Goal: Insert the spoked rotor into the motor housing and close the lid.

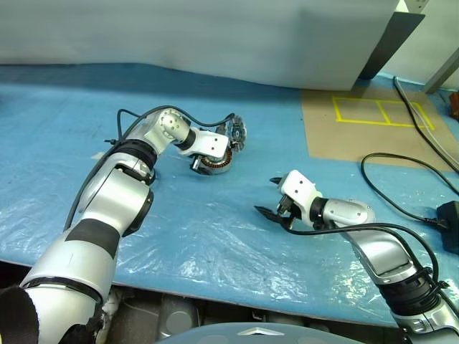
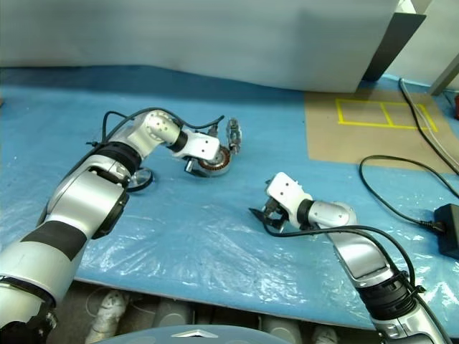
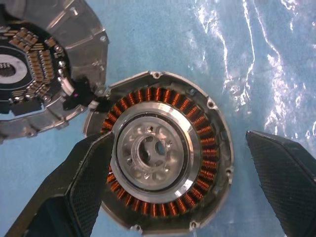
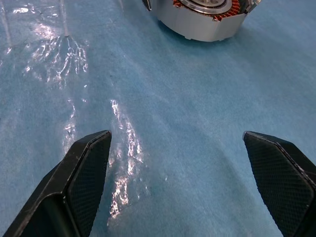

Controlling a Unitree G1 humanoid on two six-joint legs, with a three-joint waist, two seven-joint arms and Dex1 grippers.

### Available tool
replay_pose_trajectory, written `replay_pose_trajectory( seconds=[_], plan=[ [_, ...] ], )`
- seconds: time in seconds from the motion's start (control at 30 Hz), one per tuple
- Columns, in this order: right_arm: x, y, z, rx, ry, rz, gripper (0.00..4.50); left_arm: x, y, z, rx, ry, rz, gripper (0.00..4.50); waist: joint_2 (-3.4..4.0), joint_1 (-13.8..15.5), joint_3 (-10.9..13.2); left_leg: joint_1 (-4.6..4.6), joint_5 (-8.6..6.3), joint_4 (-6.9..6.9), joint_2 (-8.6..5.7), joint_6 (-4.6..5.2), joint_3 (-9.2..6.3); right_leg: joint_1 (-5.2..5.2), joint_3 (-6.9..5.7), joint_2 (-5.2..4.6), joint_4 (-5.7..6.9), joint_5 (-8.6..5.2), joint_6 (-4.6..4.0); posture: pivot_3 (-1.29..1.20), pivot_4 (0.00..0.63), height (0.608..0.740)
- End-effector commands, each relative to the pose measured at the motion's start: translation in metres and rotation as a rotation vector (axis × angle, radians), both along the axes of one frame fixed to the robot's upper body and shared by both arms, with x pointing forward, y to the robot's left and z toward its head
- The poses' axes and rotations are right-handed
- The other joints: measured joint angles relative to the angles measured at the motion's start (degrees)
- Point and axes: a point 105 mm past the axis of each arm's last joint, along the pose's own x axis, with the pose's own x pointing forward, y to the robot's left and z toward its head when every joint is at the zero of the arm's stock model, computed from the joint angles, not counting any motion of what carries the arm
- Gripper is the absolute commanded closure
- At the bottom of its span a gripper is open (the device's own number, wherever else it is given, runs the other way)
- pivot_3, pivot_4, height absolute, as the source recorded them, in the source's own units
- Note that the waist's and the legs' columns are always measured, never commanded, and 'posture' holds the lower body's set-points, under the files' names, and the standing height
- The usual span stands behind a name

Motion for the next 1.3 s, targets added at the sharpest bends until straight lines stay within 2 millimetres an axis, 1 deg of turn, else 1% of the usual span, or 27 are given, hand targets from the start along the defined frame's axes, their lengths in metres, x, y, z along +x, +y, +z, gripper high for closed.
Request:
replay_pose_trajectory(
  seconds=[0.03, 0.13, 0.43, 0.77, 0.87, 0.93, 0.97, 1.0, 1.3],
  plan=[
    [-0.001, 0.000, 0.012, 0.009, -0.050, -0.002, 0.03, 0.007, 0.001, 0.005, 0.037, -0.042, 0.038, 0.00, 0.00, -0.02, 0.00, 0.00, 0.00, 0.00, 0.00, 0.00, 0.00, 0.00, 0.00, 0.00, 0.00, 0.00, 0.00, 0.00, 0.150, 0.740],
    [-0.001, -0.002, 0.013, 0.010, -0.054, -0.013, 0.03, 0.008, 0.004, 0.000, 0.067, -0.047, 0.052, 0.00, 0.00, 0.01, 0.00, 0.00, 0.00, 0.01, -0.01, 0.00, 0.00, 0.00, 0.00, -0.01, 0.00, 0.00, 0.00, 0.00, 0.150, 0.740],
    [-0.004, -0.004, 0.010, 0.009, -0.046, -0.034, 0.03, 0.004, 0.001, -0.013, 0.060, 0.014, 0.074, 0.00, 0.00, 0.05, 0.00, 0.11, 0.00, 0.08, -0.02, 0.00, 0.00, 0.10, 0.03, -0.02, 0.01, 0.00, 0.00, 0.00, 0.150, 0.740],
    [-0.001, -0.004, 0.011, 0.004, -0.046, -0.033, 0.03, -0.002, 0.013, -0.017, 0.085, 0.066, 0.056, 0.00, 0.00, -0.08, 0.00, 0.16, 0.00, 0.04, -0.02, 0.01, 0.01, 0.14, 0.06, -0.02, -0.01, 0.00, 0.00, 0.00, 0.150, 0.740],
    [0.000, -0.003, 0.011, 0.007, -0.045, -0.028, 0.00, -0.003, 0.012, -0.017, 0.079, 0.070, 0.052, 0.62, 0.00, -0.09, 0.00, 0.17, 0.00, 0.01, -0.02, 0.00, 0.01, 0.14, 0.06, -0.02, -0.02, 0.00, 0.00, 0.00, 0.150, 0.740],
    [0.000, -0.002, 0.010, 0.005, -0.043, -0.024, 0.00, -0.004, 0.012, -0.017, 0.075, 0.071, 0.045, 1.20, 0.01, -0.07, -0.01, 0.18, 0.00, 0.00, -0.03, 0.00, 0.01, 0.14, 0.06, -0.02, -0.03, 0.00, 0.00, 0.00, 0.150, 0.740],
    [0.001, -0.002, 0.009, 0.004, -0.043, -0.023, 0.00, -0.004, 0.011, -0.017, 0.074, 0.071, 0.043, 1.32, 0.02, -0.03, -0.01, 0.20, 0.00, -0.02, -0.04, 0.00, 0.01, 0.14, 0.06, -0.02, -0.03, 0.00, 0.00, 0.00, 0.150, 0.740],
    [0.001, -0.002, 0.009, 0.005, -0.042, -0.022, 0.00, -0.004, 0.011, -0.017, 0.075, 0.071, 0.043, 1.39, 0.02, 0.14, -0.01, 0.21, 0.00, -0.03, -0.04, 0.00, 0.01, 0.14, 0.06, -0.02, -0.03, 0.00, 0.00, 0.00, 0.150, 0.740],
    [0.000, -0.002, 0.007, 0.008, -0.033, -0.028, 0.00, -0.005, 0.007, -0.014, 0.028, 0.085, 0.032, 1.39, 0.02, 0.77, -0.01, 0.22, 0.00, -0.01, -0.06, 0.01, 0.02, 0.20, 0.05, -0.07, -0.08, -0.01, 0.00, 0.00, 0.150, 0.740]
  ],
)
